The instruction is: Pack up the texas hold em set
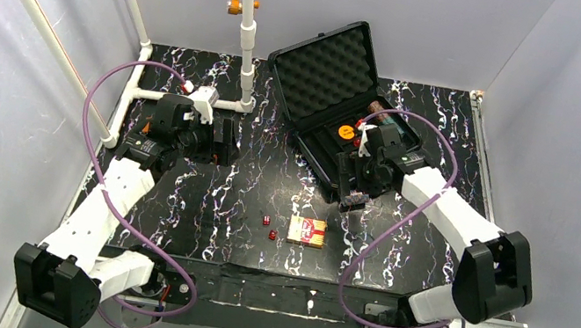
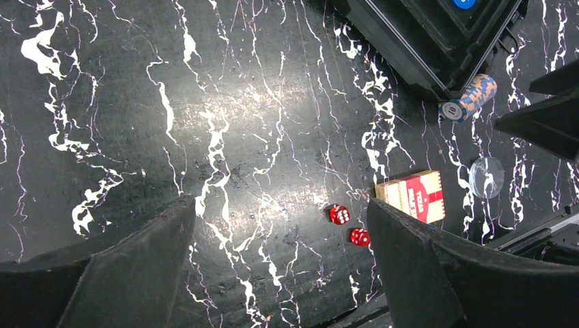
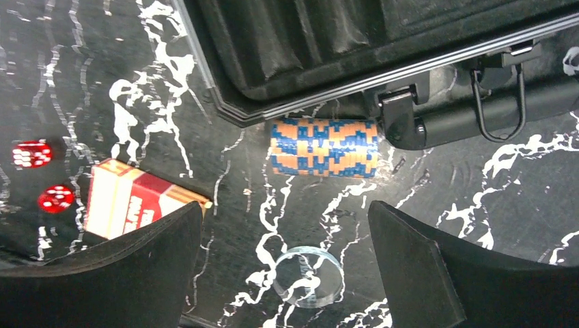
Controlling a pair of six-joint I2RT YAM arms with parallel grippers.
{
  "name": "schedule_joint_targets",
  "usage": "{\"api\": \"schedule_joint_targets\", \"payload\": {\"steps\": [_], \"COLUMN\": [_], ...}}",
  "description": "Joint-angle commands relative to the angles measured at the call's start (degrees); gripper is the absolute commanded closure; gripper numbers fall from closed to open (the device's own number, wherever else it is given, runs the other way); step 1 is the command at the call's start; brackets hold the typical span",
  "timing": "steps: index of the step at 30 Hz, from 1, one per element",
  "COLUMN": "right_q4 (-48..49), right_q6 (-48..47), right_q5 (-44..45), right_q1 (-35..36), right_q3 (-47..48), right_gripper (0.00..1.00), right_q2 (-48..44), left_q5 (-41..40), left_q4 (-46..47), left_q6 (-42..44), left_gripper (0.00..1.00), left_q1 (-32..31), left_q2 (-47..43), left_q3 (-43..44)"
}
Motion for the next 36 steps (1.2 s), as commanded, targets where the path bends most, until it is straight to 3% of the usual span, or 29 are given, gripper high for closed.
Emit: {"api": "schedule_joint_targets", "payload": {"steps": [1,36], "right_q4": [-2.76,1.63], "right_q6": [-1.66,3.01], "right_q5": [4.76,8.89], "right_q1": [0.47,1.70], "right_q3": [4.05,-1.71], "right_gripper": [0.02,0.02], "right_q2": [2.58,9.60], "left_q5": [1.29,1.33], "left_q4": [-0.77,-0.68], "left_q6": [0.33,0.35], "left_gripper": [0.05,0.06], "left_q1": [-0.24,-0.42], "left_q2": [-1.02,-1.48], "left_q3": [2.02,1.64]}}
